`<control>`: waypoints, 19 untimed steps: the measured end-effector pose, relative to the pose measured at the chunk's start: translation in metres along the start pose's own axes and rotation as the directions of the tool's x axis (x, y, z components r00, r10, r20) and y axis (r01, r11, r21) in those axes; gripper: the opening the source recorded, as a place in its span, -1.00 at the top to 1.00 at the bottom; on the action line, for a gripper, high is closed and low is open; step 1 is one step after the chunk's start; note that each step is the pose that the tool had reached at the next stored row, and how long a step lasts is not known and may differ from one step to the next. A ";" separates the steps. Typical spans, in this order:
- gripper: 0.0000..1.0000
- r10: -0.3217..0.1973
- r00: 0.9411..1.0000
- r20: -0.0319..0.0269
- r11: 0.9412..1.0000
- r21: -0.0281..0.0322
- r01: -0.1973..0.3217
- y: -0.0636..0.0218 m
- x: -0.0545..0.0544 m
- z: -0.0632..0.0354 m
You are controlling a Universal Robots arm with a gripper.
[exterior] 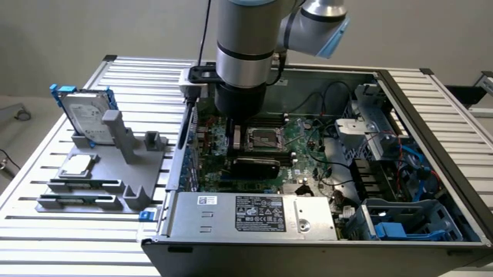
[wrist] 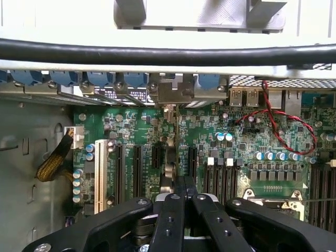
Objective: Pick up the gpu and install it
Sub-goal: 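Press down on the gpu until it lock into place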
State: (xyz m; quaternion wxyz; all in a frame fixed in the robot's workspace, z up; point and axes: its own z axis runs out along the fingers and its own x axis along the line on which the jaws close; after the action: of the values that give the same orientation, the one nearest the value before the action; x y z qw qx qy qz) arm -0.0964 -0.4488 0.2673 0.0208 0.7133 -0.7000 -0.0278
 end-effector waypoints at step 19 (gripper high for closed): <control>0.79 -0.006 1.000 0.000 1.000 0.004 0.006 0.0021 0.000 -0.0154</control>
State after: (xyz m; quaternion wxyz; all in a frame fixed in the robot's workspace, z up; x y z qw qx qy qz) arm -0.0974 -0.4488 0.2828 0.0195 0.7155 -0.6979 -0.0263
